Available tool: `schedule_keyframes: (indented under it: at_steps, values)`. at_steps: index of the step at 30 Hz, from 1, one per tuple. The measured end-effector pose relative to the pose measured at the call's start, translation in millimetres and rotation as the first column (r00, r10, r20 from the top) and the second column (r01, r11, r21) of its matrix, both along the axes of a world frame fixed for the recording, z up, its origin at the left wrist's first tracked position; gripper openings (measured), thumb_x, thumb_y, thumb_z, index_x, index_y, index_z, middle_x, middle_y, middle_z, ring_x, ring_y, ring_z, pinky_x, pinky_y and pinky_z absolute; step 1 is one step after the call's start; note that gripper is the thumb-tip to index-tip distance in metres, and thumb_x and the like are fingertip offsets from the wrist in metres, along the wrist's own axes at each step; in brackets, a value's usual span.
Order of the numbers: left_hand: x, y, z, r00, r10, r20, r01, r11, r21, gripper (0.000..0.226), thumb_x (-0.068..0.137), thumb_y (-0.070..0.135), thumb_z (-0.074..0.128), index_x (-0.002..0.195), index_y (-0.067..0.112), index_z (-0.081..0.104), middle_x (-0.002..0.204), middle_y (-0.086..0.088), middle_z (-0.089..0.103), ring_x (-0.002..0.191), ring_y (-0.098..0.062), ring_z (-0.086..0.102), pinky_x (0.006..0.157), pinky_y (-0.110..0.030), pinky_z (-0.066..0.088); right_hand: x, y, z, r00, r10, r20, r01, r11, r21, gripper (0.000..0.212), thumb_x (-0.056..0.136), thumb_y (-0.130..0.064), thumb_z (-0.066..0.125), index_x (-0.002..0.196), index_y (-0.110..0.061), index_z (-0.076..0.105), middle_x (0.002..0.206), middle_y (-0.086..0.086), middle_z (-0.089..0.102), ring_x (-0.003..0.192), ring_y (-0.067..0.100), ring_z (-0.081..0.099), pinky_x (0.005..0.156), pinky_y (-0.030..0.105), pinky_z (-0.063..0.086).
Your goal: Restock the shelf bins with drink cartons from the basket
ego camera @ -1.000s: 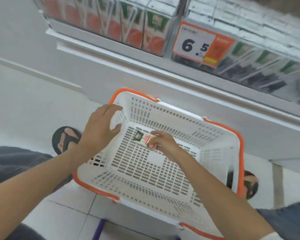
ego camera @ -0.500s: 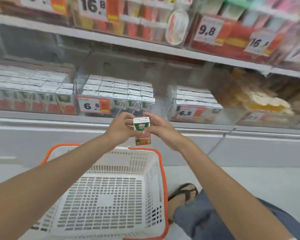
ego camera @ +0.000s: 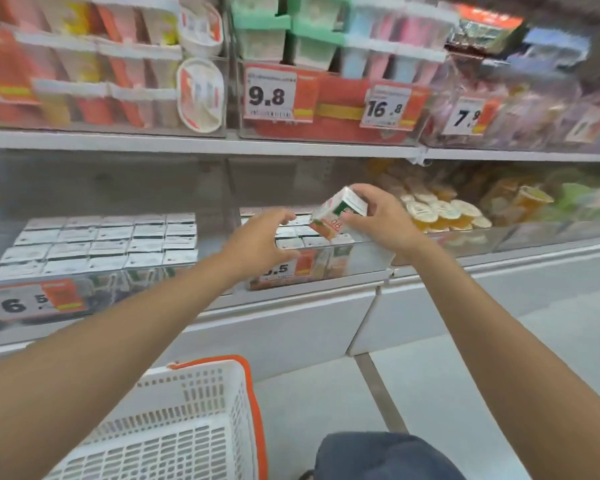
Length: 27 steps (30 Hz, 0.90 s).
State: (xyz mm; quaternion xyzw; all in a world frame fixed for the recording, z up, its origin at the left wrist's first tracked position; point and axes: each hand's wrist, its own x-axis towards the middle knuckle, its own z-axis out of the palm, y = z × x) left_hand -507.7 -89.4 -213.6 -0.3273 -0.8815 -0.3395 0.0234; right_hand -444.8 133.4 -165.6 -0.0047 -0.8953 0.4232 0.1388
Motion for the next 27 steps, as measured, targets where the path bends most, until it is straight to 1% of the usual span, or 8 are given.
schedule_keyframes:
  at_steps: [5, 8, 10, 12, 14, 17, 23, 27]
  values:
    - [-35.0, 39.6, -25.8, 0.988, -0.060, -0.142, -0.014, 0.883, -0.469, 0.105, 0.071, 0.069, 0.067, 0.153, 0.023, 0.019, 0.162, -0.005, 0.010, 0.149, -0.023, 0.007, 0.120, -0.045, 0.008, -31.0, 74.8, -2.6, 0.994, -0.080, 0.070, 0.061, 0.967, 0.246, 0.036, 0.084, -0.006, 0.068, 0.117, -0.019, 0.059, 0.112, -0.003, 0.061, 0.102, 0.020, 0.060, 0.084, 0.034, 0.051]
    - [-47.1, 42.1, -47.0, 0.992, -0.030, -0.122, -0.043, 0.831, -0.555, 0.109, 0.073, 0.077, 0.055, 0.155, 0.024, 0.006, 0.163, -0.002, -0.006, 0.150, -0.020, -0.006, 0.119, -0.048, -0.001, -51.1, 93.3, -13.6, 0.973, 0.025, 0.230, -0.090, 0.957, 0.276, 0.035, 0.086, -0.004, 0.065, 0.117, -0.017, 0.062, 0.115, 0.001, 0.063, 0.105, 0.024, 0.060, 0.083, 0.030, 0.048]
    - [-51.8, 42.6, -55.1, 0.992, -0.016, -0.123, -0.057, 0.823, -0.565, 0.106, 0.075, 0.079, 0.050, 0.154, 0.026, 0.003, 0.163, 0.000, -0.005, 0.150, -0.018, -0.006, 0.119, -0.049, -0.001, -64.6, 96.7, -23.9, 0.873, 0.066, 0.484, -0.210, 0.945, 0.250, 0.042, 0.087, -0.016, 0.070, 0.127, -0.024, 0.058, 0.132, -0.003, 0.056, 0.119, 0.020, 0.054, 0.092, 0.027, 0.043]
    - [-55.0, 43.2, -58.5, 0.989, -0.022, -0.145, -0.064, 0.825, -0.562, 0.105, 0.075, 0.079, 0.049, 0.154, 0.027, 0.004, 0.163, 0.001, -0.003, 0.150, -0.019, -0.005, 0.119, -0.050, 0.001, -75.3, 94.7, -31.3, 0.673, 0.048, 0.738, -0.279, 0.941, 0.193, 0.072, 0.080, -0.039, 0.077, 0.142, -0.034, 0.041, 0.151, -0.007, 0.037, 0.137, 0.016, 0.035, 0.111, 0.036, 0.031]
    - [-55.4, 42.8, -59.9, 0.986, -0.026, -0.166, -0.071, 0.830, -0.553, 0.104, 0.075, 0.080, 0.048, 0.154, 0.028, 0.005, 0.163, 0.001, -0.001, 0.150, -0.019, -0.003, 0.119, -0.050, 0.003, -84.7, 92.7, -37.6, 0.583, 0.048, 0.811, -0.288, 0.946, 0.151, 0.098, 0.071, -0.049, 0.081, 0.150, -0.038, 0.023, 0.159, -0.009, 0.021, 0.146, 0.017, 0.021, 0.117, 0.037, 0.022]
    - [-54.3, 42.0, -59.5, 0.983, -0.023, -0.185, -0.081, 0.838, -0.539, 0.103, 0.075, 0.080, 0.048, 0.154, 0.027, 0.006, 0.163, 0.001, 0.001, 0.150, -0.019, -0.002, 0.119, -0.050, 0.004, -92.2, 91.4, -46.8, 0.627, 0.059, 0.777, -0.296, 0.941, 0.167, 0.108, 0.069, -0.050, 0.082, 0.153, -0.035, 0.016, 0.161, -0.011, 0.013, 0.147, 0.014, 0.017, 0.105, 0.025, 0.021]
    - [-44.6, 36.2, -45.8, 0.991, -0.054, -0.124, -0.014, 0.871, -0.491, 0.102, 0.078, 0.065, 0.063, 0.154, 0.021, 0.011, 0.163, -0.003, 0.004, 0.150, -0.020, 0.002, 0.121, -0.046, 0.006, -77.0, 75.8, -50.5, 0.742, 0.015, 0.670, -0.196, 0.961, 0.196, 0.107, 0.070, -0.046, 0.083, 0.154, -0.032, 0.017, 0.159, -0.003, 0.023, 0.143, 0.017, 0.027, 0.109, 0.030, 0.028]
    - [-17.9, 15.9, -32.4, 0.985, -0.063, -0.160, 0.010, 0.949, -0.316, 0.080, 0.084, 0.040, 0.070, 0.150, 0.017, 0.031, 0.158, -0.004, 0.026, 0.144, -0.021, 0.024, 0.115, -0.033, 0.022, -51.9, 44.2, -46.2, 0.929, -0.068, 0.363, -0.021, 0.972, 0.236, 0.092, 0.069, -0.039, 0.085, 0.146, -0.022, 0.038, 0.150, -0.002, 0.041, 0.136, 0.017, 0.040, 0.110, 0.035, 0.036]
